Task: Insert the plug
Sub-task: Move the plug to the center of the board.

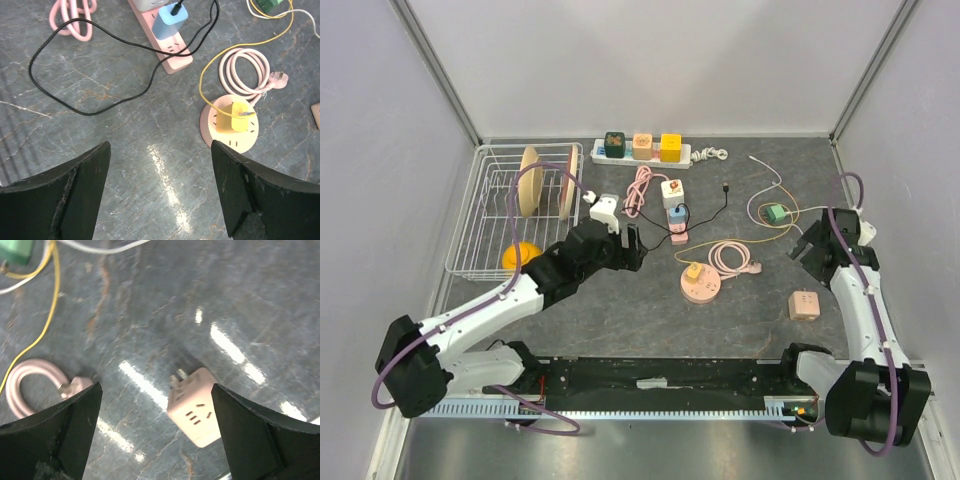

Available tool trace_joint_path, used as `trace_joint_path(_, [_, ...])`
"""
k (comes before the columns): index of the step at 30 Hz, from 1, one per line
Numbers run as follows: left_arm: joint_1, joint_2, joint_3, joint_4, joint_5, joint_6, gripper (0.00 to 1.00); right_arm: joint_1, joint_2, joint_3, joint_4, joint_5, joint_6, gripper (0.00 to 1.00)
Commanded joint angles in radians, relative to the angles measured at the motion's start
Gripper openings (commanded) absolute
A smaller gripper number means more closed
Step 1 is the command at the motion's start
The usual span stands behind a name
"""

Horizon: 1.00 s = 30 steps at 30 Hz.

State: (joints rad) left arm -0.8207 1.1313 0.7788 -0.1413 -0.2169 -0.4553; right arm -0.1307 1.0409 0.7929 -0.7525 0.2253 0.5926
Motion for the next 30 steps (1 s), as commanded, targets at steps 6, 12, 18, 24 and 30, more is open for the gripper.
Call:
trace_joint_path(6, [0.063, -0.106, 0.119, -0.127, 0.062, 0.162, 0.88, -0.124, 0.061, -0.032, -0.087, 0.155, 0.159, 0.98])
trace_joint_path(12, [0.063, -0.188, 0.057, -0.083, -0.053, 0.239, 0.88, -0.136, 0.071, -0.096, -0.074, 0.102, 0.182, 0.98])
trace_joint_path(18, [0.061, -0.231, 0.034, -0.049, -0.067, 0.265, 0.88, -0.089, 0.050, -0.182, 0.116, -0.188, 0.177, 0.98])
trace_joint_path(24, [0.061, -0.234, 0.019, -0.034, -0.078, 0.265, 0.88, 0.120, 0.177, -0.040, 0.171, -0.110, 0.101, 0.98])
trace_joint_path(30, [0.061, -0.237, 0.014, -0.030, -0.073, 0.265, 0.87, 0.217, 0.266, 0.074, 0.154, -0.084, 0.004, 0.98])
